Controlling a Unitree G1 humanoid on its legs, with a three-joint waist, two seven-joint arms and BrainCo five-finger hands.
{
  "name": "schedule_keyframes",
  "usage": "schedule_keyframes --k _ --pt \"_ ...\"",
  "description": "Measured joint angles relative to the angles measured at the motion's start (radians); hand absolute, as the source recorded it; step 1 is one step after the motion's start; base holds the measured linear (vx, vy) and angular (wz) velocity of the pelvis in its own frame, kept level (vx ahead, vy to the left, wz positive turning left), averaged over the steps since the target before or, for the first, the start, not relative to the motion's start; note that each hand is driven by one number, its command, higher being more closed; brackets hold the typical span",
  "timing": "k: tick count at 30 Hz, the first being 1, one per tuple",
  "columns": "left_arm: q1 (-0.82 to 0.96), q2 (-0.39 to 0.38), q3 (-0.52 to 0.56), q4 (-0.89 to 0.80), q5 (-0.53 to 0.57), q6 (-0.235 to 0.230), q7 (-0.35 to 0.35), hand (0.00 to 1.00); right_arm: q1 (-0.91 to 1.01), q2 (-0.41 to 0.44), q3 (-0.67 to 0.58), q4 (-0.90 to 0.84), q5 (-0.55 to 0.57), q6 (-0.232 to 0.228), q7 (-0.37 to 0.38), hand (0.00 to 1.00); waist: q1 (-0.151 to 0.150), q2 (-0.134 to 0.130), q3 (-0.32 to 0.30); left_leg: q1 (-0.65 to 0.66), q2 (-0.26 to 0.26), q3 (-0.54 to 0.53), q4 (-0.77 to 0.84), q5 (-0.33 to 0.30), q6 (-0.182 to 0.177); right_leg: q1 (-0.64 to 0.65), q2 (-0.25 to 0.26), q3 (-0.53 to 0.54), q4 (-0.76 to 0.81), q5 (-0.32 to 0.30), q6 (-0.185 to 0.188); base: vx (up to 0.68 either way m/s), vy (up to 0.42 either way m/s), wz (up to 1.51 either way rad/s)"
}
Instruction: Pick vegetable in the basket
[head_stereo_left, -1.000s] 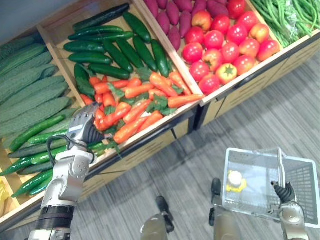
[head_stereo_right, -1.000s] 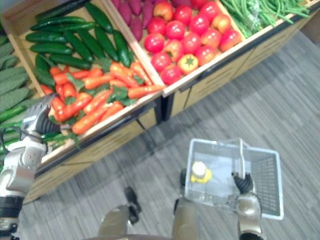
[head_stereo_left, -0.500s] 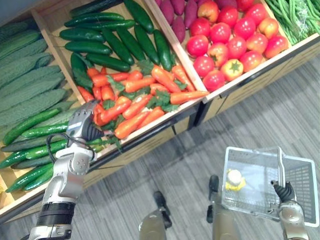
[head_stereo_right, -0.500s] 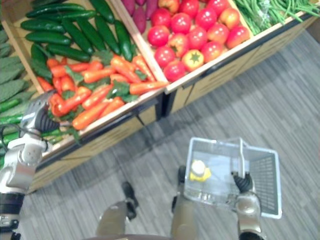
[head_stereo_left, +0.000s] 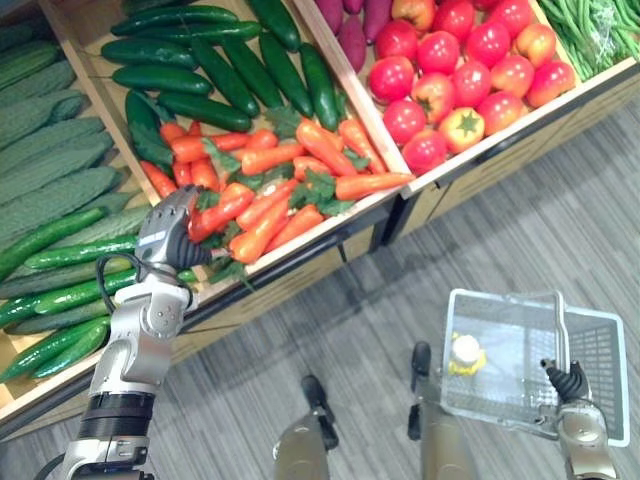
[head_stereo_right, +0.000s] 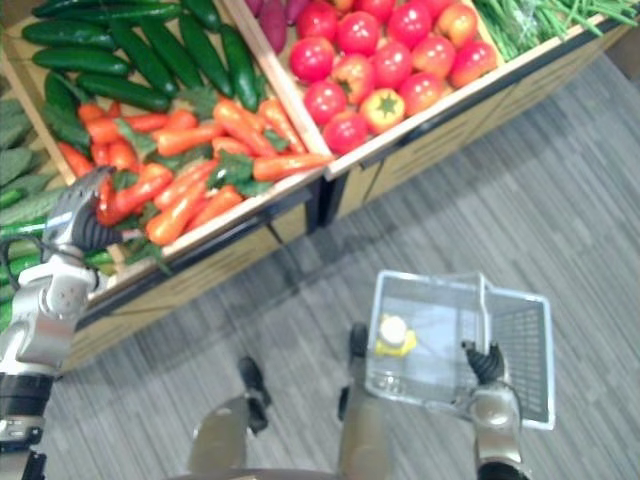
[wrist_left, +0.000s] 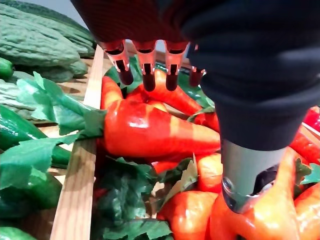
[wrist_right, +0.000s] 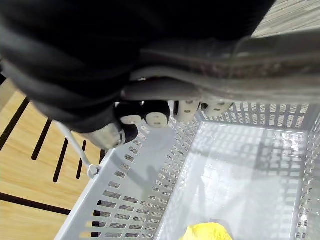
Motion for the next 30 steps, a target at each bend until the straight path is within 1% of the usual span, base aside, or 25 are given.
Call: schedule_keyframes --k 7,12,13,18,20,24,30 --pt "-0.001 0.000 0.000 0.000 0.000 0.008 0.000 0.00 0.000 0.000 0.000 -0.001 0.000 0.000 0.000 1.00 -0.009 -0.001 0.003 0.000 0.008 0.003 0.006 -0.001 -0.001 0.000 0.008 0.006 -0.001 0.000 0.000 -0.03 -0.022 -0.03" --pt "-0.001 -0.006 0.003 -0.002 0.001 0.021 -0.001 0.00 0.000 0.000 -0.001 -0.005 0.000 0.000 0.000 1.00 -0.012 -0.008 0.021 -0.014 0.020 0.002 0.034 -0.013 0.000 -0.004 0.013 0.009 -0.001 0.000 0.000 -0.04 -0.030 -0.02" --pt "-0.001 -0.006 0.003 -0.002 0.001 0.022 -0.001 1.00 0.000 0.000 -0.001 -0.005 0.000 0.000 0.000 1.00 -0.014 -0.009 0.022 -0.015 0.021 0.003 0.034 -0.013 0.000 -0.005 0.014 0.009 -0.001 0.000 0.000 0.00 0.000 0.00" --pt "-0.003 -0.006 0.014 -0.001 0.001 0.028 0.001 1.00 0.000 0.000 -0.001 -0.008 0.000 0.000 0.000 1.00 -0.016 -0.009 0.023 -0.015 0.023 0.003 0.034 -0.013 0.000 -0.007 0.017 0.011 -0.001 0.000 0.000 0.00 -0.004 -0.01" --pt "-0.006 -0.007 0.032 0.000 0.001 0.029 0.001 1.00 -0.001 0.000 -0.001 -0.009 0.000 0.000 0.000 1.00 -0.018 -0.008 0.024 -0.015 0.026 0.003 0.034 -0.013 0.000 -0.009 0.020 0.013 -0.001 0.011 -0.014 -0.02 -0.019 -0.06" --pt "-0.008 -0.007 0.035 0.005 0.000 0.028 0.001 1.00 -0.002 0.000 -0.001 -0.011 0.000 -0.001 0.000 1.00 -0.018 -0.013 0.035 -0.015 0.026 0.003 0.034 -0.013 0.000 -0.009 0.020 0.016 -0.001 0.016 -0.010 -0.04 -0.020 -0.01" --pt "-0.030 -0.010 0.037 0.100 0.000 0.028 0.002 1.00 -0.002 0.000 -0.001 -0.011 0.000 -0.001 0.000 1.00 -0.019 -0.013 0.035 -0.019 0.030 0.005 0.046 -0.014 0.000 -0.007 0.022 0.024 -0.013 0.019 -0.005 -0.05 -0.035 -0.02"
